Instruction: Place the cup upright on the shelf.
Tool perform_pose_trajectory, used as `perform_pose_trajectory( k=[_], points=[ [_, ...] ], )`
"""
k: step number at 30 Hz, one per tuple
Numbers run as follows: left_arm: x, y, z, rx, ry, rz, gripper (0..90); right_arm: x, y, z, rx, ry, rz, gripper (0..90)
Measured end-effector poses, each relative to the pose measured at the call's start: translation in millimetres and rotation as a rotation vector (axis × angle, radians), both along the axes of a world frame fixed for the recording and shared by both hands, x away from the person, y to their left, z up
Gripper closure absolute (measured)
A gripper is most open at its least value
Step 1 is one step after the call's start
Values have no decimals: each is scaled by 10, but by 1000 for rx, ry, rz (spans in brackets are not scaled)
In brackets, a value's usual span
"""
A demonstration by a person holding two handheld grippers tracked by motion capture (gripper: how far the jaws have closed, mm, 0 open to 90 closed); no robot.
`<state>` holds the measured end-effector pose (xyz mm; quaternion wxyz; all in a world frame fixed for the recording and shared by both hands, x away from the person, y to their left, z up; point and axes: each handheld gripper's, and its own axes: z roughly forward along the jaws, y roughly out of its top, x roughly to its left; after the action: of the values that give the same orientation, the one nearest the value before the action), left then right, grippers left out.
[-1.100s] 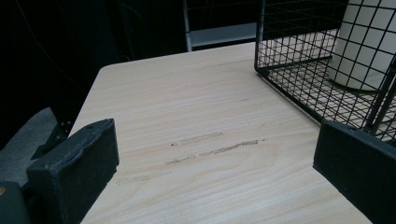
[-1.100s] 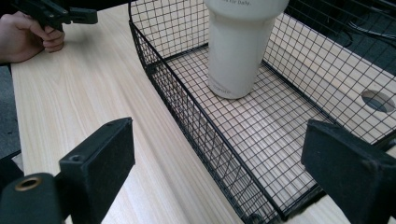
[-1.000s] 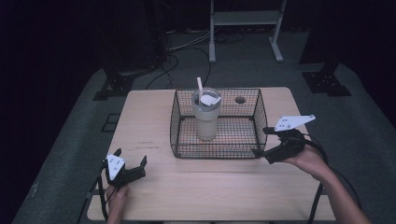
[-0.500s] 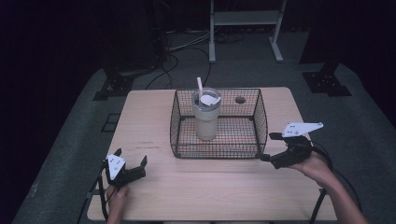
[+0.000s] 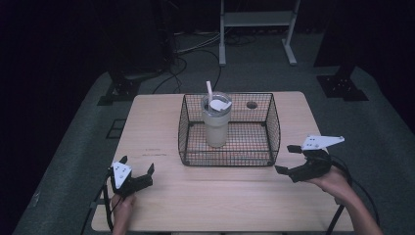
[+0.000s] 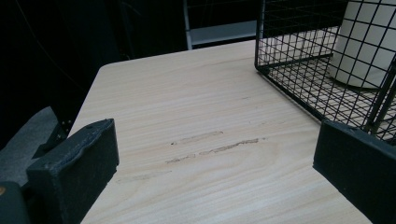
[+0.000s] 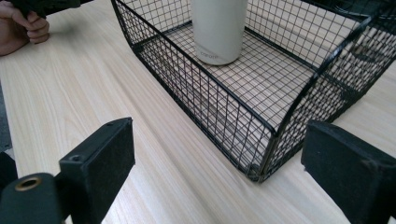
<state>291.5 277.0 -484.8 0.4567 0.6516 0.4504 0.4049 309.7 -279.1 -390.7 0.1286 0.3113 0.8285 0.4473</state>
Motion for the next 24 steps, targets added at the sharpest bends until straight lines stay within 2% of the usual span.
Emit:
perform_pose_trajectory(
  k=[24],
  points=[
    [-4,-5,2,7,3,-2,0,-179,-171,-370,48,40,-61,90]
  ],
)
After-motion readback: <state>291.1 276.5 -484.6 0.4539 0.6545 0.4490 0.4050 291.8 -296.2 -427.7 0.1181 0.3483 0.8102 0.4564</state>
